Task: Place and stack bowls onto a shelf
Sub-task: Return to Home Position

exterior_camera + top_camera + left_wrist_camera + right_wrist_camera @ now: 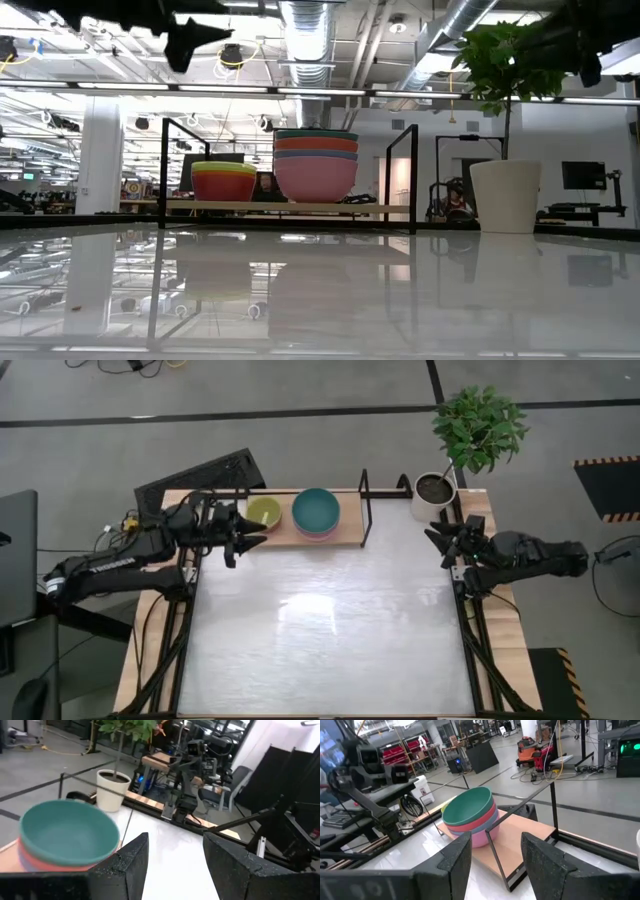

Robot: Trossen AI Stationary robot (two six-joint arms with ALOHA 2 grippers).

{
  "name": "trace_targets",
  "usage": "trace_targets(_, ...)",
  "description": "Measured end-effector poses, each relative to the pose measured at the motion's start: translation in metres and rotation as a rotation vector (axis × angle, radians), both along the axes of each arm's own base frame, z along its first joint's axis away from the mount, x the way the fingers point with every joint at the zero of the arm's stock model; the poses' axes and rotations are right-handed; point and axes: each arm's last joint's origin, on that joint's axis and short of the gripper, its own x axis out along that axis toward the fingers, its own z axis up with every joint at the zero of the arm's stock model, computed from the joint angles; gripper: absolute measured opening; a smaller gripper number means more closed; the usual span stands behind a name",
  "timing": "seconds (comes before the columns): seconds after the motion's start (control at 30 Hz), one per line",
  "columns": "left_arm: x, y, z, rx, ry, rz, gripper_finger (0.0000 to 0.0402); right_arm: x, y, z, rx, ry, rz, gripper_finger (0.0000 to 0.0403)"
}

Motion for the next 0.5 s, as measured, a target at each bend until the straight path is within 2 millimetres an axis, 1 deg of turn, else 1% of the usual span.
trace_targets(0.2, -0.012, -0.007, -0.032, -0.036, -0.013, 0.058, 0.0173, -0.002, 0.000, -0.007, 0.015, -0.018, -0.002, 0.0196)
trace_targets(0.33, -0.015, -0.012, -0.054, -0.064, 0.009, 0.109, 0.0173, -0.001, 0.000, -0.018, 0.027, -0.014, -0.005, 0.0196)
trace_targets(0.5, -0.014, -0.019, -0.071, -0.083, -0.010, 0.135, 0.0173, 0.003, 0.000, -0.031, 0.066, -0.015, -0.011, 0.0196)
